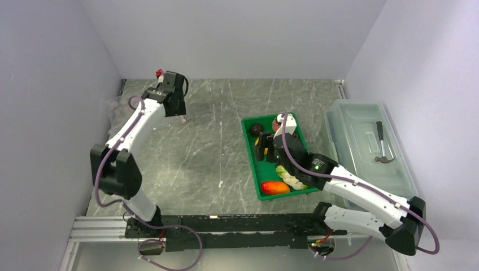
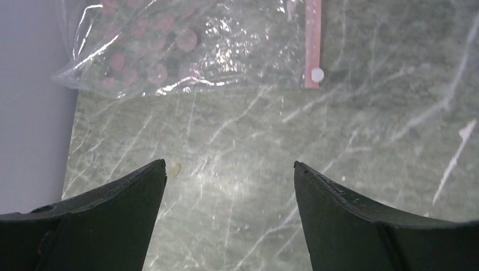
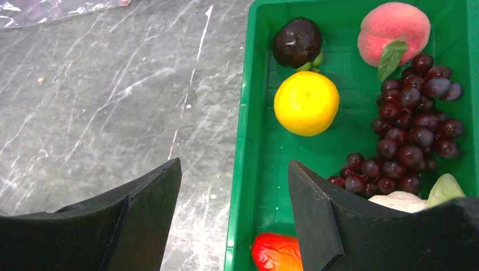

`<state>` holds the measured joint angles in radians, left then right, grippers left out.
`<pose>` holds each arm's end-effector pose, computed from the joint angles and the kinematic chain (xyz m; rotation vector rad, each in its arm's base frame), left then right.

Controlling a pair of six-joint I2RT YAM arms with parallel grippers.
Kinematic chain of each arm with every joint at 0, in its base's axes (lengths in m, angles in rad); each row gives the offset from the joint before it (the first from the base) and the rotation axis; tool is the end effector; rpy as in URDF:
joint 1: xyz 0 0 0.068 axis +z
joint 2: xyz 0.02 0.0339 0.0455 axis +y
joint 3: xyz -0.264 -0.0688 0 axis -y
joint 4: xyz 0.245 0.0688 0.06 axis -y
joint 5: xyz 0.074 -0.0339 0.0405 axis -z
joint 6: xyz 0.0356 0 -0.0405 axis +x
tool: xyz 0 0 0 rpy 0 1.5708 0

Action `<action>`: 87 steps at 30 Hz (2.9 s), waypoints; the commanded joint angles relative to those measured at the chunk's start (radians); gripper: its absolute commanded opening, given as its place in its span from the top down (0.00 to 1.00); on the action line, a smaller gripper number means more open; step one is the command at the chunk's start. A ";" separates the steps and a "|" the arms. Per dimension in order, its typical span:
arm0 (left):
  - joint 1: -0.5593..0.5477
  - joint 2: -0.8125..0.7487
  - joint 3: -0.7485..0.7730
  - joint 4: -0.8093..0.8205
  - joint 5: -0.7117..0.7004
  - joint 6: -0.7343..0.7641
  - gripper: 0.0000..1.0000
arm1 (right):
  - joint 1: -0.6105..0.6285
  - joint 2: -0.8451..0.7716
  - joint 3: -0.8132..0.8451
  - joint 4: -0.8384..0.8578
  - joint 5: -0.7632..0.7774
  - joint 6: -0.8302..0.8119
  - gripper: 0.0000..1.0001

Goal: Place the food in the zip-top bag and seal the zipper
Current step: Pick up the zipper food storage bag at the corner of the board.

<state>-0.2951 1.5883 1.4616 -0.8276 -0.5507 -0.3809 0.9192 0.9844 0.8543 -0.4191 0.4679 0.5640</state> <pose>0.3265 -0.0798 0.3209 -0.3136 2.3511 0.3802 0.1431 0.1611 0.3059 -0.0933 2.0799 0.4185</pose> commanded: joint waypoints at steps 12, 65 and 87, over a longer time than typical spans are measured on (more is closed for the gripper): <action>0.078 0.494 0.481 -0.065 0.003 0.069 0.16 | -0.003 -0.127 -0.085 0.049 -0.108 -0.019 0.26; 0.085 0.977 0.919 -0.042 -0.180 0.134 0.18 | -0.003 -0.141 -0.162 0.169 -0.263 -0.015 0.25; 0.065 0.992 0.908 -0.036 -0.283 0.178 0.18 | -0.003 -0.171 -0.171 0.155 -0.274 -0.013 0.25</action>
<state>-0.2306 2.5843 2.3711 -0.8803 -0.7628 -0.2298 0.9176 0.8349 0.6846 -0.2905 0.1997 0.5529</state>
